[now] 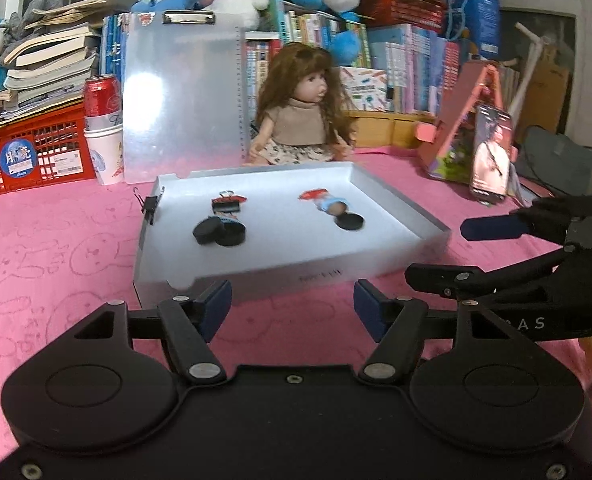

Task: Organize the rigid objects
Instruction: 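Withdraw both tools from the box toward the last black cap and brown ball, then close the left tool on a black cap while the right tool grasps the brown ball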

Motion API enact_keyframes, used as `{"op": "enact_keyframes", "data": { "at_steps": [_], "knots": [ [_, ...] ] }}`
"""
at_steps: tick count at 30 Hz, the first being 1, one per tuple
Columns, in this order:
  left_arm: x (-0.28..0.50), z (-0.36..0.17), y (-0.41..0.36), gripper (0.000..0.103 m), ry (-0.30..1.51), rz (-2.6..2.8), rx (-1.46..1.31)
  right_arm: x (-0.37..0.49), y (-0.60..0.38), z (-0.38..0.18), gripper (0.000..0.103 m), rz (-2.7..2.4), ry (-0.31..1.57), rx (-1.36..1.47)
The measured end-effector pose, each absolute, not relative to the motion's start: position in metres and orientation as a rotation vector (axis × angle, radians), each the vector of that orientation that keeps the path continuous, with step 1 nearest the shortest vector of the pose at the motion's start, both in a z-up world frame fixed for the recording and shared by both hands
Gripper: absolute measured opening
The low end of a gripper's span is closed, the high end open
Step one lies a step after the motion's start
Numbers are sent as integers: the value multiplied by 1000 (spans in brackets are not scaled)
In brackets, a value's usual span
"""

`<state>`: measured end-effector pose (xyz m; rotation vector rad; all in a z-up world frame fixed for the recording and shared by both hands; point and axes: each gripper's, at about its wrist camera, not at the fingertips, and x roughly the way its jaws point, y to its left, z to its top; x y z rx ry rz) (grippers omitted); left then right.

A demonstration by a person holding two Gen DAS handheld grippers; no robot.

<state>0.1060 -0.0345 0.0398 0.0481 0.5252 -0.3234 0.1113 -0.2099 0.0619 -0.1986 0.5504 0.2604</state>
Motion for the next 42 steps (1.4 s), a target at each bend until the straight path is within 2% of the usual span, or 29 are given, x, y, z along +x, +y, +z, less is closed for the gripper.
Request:
{"op": "enact_keyframes", "data": {
  "at_steps": [15, 19, 23, 28, 30, 42],
  "knots": [
    [66, 10, -49, 66, 559, -410, 100, 62, -221, 33, 83, 271, 575, -247],
    [66, 6, -51, 66, 567, -414, 105, 55, -221, 29, 71, 307, 588, -245],
    [67, 5, -54, 66, 572, -415, 111, 53, -214, 24, 64, 341, 591, -265],
    [67, 4, -54, 65, 578, -412, 103, 52, -210, 23, 33, 368, 591, -242],
    [67, 4, -53, 65, 578, -410, 101, 51, -209, 24, 28, 367, 583, -241],
    [66, -1, -53, 61, 586, -431, 98, 51, -221, 21, 28, 344, 592, -202]
  ]
}}
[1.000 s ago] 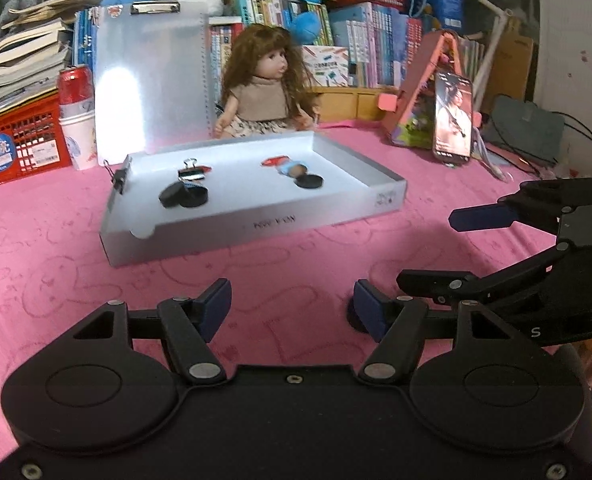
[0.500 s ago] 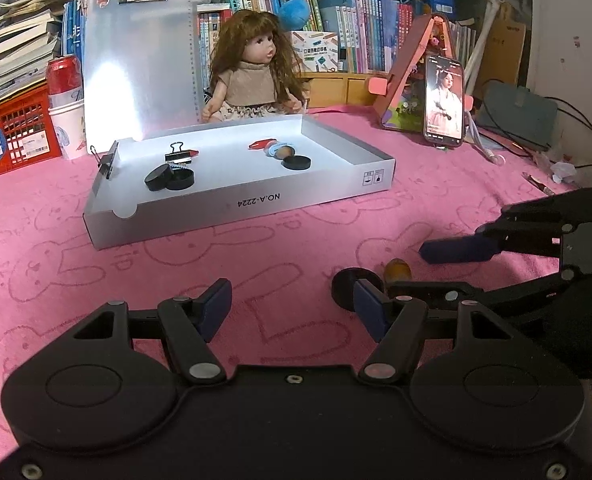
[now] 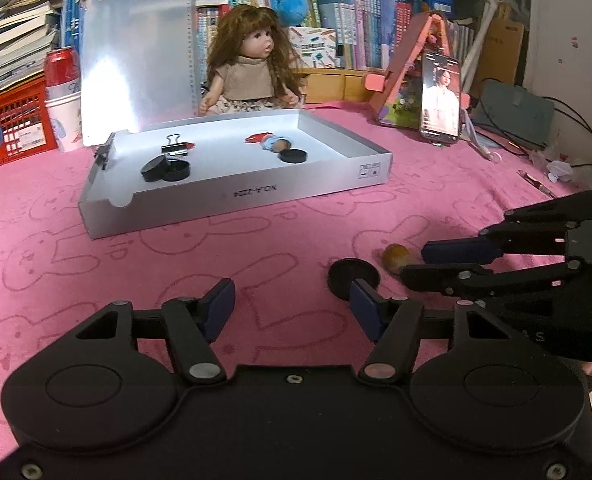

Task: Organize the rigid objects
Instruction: 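Close the left tool on a black cap while the right tool grasps the brown ball, then carry the black cap and brown ball over the white box with both tools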

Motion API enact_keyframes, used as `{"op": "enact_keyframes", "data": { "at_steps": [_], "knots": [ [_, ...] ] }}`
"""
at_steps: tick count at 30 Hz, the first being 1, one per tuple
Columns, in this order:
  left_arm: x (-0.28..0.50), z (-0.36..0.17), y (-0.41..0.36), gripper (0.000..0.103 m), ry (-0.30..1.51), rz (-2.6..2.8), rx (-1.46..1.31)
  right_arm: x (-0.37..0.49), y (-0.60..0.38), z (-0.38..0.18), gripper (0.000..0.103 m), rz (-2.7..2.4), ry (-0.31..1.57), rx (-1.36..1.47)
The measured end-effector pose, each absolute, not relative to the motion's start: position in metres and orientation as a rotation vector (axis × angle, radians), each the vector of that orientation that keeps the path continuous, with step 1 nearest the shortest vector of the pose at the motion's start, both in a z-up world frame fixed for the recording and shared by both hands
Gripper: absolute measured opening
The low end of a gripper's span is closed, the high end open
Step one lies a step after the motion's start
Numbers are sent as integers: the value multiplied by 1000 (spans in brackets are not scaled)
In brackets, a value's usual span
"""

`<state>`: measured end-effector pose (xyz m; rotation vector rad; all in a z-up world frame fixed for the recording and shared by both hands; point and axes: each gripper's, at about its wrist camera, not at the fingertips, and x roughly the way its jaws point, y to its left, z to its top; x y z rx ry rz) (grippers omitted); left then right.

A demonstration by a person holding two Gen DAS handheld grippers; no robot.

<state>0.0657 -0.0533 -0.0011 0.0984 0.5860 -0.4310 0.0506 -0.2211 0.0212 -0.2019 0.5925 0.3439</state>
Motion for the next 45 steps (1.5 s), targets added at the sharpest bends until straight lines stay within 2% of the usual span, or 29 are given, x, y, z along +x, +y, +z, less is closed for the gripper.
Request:
{"op": "enact_keyframes", "data": {
  "at_steps": [5, 8, 10, 23, 25, 27, 28, 45],
  "knots": [
    [65, 0, -58, 60, 580, -434, 94, 62, -216, 22, 33, 390, 596, -209],
    [66, -1, -56, 57, 583, -432, 89, 68, -219, 18, 32, 418, 587, -165],
    [66, -1, -55, 56, 583, -431, 87, 71, -225, 19, 24, 416, 596, -107],
    [68, -6, -75, 55, 566, -454, 108, 53, -232, 21, 24, 287, 561, -159],
    [68, -8, -82, 49, 555, -437, 127, 53, -232, 21, 24, 273, 563, -166],
    [69, -9, -88, 39, 544, -423, 139, 54, -232, 20, 24, 266, 567, -166],
    [70, -9, -90, 30, 542, -423, 140, 55, -232, 20, 24, 261, 568, -165],
    [88, 19, -67, 30, 550, -277, 110, 84, -225, 40, 24, 187, 563, -75]
  ]
}}
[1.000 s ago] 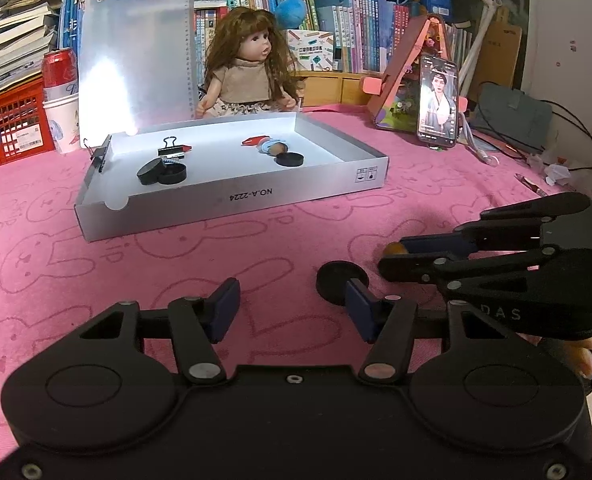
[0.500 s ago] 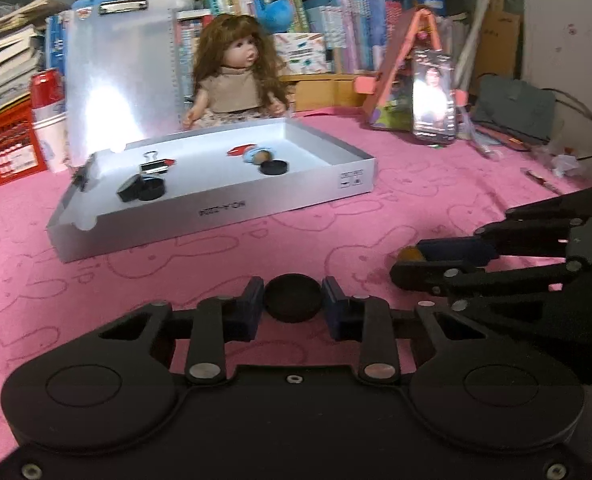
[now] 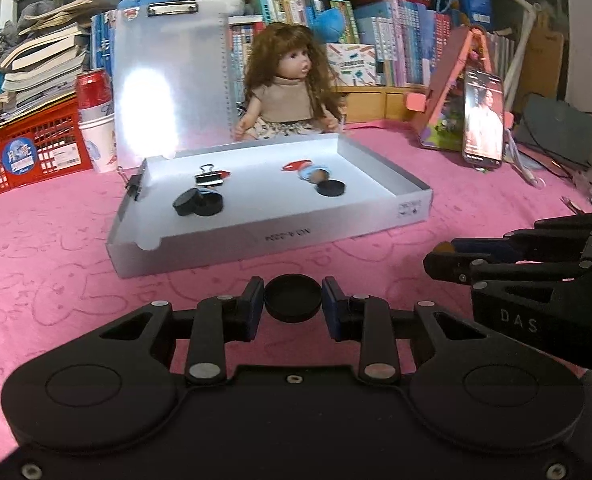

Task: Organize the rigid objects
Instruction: 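Carry the black cap and brown ball over the white box with both tools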

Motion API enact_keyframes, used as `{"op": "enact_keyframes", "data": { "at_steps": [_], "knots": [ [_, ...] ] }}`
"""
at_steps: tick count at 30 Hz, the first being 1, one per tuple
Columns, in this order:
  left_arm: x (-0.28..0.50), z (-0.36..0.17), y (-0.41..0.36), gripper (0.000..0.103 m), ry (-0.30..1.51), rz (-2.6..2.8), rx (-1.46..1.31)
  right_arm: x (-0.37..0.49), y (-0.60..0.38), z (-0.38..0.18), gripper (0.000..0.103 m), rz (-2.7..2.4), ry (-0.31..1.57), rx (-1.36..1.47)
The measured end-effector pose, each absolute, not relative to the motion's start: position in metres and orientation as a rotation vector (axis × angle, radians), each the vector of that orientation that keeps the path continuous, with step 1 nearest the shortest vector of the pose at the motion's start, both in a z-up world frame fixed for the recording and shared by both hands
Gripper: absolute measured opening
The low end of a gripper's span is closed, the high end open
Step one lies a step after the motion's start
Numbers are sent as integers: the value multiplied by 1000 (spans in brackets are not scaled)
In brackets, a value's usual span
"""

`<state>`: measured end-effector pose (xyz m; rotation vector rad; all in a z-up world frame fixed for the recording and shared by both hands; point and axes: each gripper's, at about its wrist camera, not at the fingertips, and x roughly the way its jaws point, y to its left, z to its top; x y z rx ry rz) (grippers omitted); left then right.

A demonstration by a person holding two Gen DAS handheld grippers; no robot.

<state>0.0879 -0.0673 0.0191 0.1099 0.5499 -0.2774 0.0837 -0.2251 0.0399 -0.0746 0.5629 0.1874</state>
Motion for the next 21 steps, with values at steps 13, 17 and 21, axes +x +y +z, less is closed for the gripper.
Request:
{"op": "enact_keyframes", "data": {
  "at_steps": [13, 17, 21],
  "knots": [
    [116, 38, -46, 30, 539, -227, 65, 114, -214, 52, 25, 182, 552, -62],
    [125, 40, -42, 30, 542, -217, 50, 124, -211, 55, 25, 179, 546, -71],
    [132, 40, -39, 30, 546, -208, 42, 132, -208, 57, 25, 176, 545, -76]
  ]
}}
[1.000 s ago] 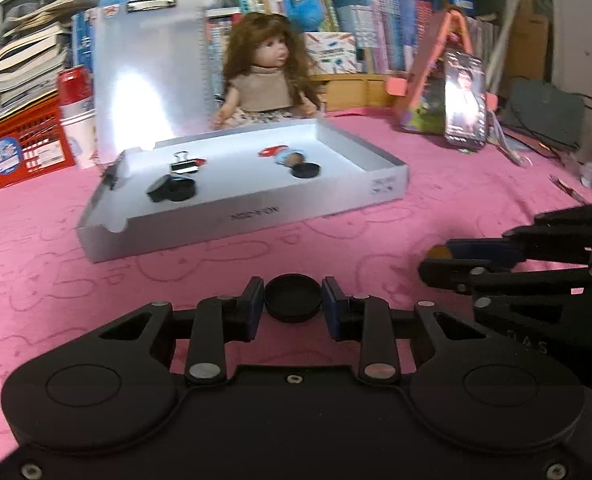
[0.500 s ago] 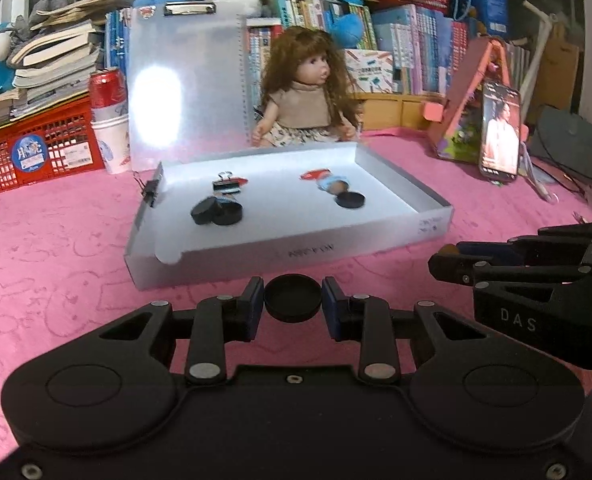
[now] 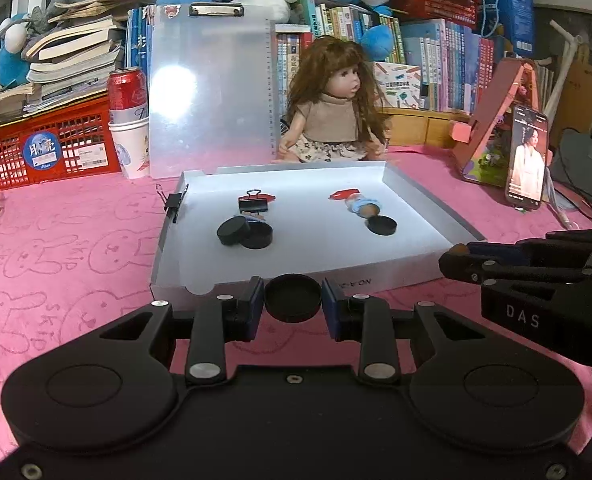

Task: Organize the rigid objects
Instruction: 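Carry the black cap and brown ball over the white box with both tools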

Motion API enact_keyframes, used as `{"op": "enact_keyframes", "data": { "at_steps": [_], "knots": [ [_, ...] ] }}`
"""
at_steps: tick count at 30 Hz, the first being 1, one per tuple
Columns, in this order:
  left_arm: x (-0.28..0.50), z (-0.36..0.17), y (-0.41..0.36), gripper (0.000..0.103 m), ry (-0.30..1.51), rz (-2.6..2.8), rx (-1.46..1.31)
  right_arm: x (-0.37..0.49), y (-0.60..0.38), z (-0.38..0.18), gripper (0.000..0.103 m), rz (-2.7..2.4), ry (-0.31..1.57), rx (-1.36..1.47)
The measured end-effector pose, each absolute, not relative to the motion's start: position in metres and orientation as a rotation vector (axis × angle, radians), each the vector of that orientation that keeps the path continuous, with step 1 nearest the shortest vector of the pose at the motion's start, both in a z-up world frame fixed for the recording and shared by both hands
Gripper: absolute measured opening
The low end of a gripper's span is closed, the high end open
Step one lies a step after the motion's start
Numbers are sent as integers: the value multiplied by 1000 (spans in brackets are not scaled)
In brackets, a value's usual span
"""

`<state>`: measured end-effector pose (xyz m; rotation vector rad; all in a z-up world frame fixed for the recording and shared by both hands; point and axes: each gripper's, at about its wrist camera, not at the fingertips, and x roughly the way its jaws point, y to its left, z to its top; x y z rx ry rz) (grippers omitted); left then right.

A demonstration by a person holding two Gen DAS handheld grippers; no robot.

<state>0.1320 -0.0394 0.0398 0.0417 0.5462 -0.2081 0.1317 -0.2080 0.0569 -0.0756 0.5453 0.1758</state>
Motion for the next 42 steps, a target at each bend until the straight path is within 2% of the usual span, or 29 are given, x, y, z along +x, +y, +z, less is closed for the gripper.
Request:
{"op": "enact_keyframes", "data": {
  "at_steps": [29, 42],
  "knots": [
    [200, 30, -19, 30, 603, -139, -44, 185, -212, 46, 25, 121, 562, -19],
    [222, 13, -19, 30, 644, -124, -55, 215, -213, 27, 25, 105, 634, 40]
  ]
}}
